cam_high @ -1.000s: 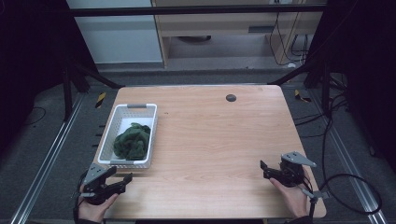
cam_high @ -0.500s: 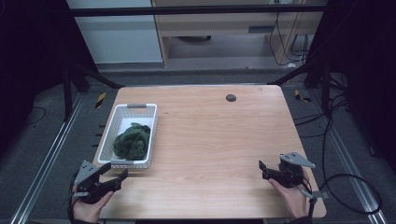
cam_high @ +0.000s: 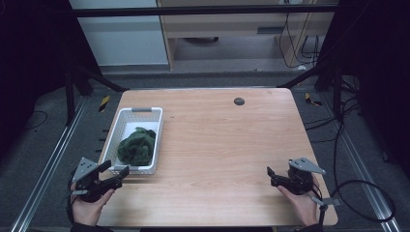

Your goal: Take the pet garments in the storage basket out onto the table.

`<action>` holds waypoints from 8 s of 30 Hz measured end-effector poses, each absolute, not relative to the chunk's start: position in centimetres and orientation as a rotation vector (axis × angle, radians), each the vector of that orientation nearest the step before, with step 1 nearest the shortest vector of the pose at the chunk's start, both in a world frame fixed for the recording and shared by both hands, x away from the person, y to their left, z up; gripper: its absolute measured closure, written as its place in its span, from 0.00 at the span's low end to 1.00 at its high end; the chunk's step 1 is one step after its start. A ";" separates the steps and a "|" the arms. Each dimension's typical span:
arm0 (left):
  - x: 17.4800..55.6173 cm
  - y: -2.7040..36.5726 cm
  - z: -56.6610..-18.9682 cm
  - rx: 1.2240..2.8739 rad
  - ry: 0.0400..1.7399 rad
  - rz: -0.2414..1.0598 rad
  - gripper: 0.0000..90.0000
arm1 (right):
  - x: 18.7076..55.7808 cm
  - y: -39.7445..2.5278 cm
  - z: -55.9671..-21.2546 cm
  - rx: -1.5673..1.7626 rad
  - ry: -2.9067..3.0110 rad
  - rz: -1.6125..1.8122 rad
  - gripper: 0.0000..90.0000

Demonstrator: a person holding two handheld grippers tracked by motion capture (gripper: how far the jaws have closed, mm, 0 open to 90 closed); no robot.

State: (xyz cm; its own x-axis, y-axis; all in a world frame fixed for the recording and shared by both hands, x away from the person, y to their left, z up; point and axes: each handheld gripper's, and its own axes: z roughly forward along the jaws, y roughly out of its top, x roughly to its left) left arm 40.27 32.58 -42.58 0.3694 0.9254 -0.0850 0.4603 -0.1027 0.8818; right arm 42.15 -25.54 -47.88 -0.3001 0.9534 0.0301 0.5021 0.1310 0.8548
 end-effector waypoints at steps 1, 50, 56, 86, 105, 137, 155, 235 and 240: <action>40.4 32.5 -42.5 1.722 1.233 0.639 0.26 | 42.2 -25.5 -47.9 1.398 1.870 1.081 0.14; 48.9 30.8 -39.8 1.872 1.275 0.633 0.19 | 42.6 -25.4 -48.0 1.386 1.896 1.074 0.14; 49.7 30.5 -39.8 1.901 1.281 0.611 0.18 | 42.6 -25.3 -48.1 1.389 1.914 1.076 0.14; 53.3 28.6 -40.9 2.099 1.305 0.553 0.15 | 42.8 -25.5 -48.3 1.387 1.943 1.065 0.13; 55.1 28.3 -42.5 2.200 1.370 0.486 0.13 | 43.0 -25.3 -48.5 1.400 1.983 1.062 0.11; 55.4 29.1 -44.0 2.246 1.464 0.358 0.89 | 43.2 -25.2 -48.8 1.378 2.033 1.042 0.10; 52.6 29.8 -38.8 2.147 1.334 0.472 0.91 | 43.1 -25.2 -48.8 1.377 2.031 1.053 0.10; 47.8 16.1 -30.5 2.231 0.779 0.404 0.91 | 42.6 -26.0 -48.0 1.344 1.929 1.076 0.11; 48.1 15.1 -31.3 2.253 0.770 0.382 0.91 | 42.6 -26.1 -48.0 1.348 1.926 1.077 0.11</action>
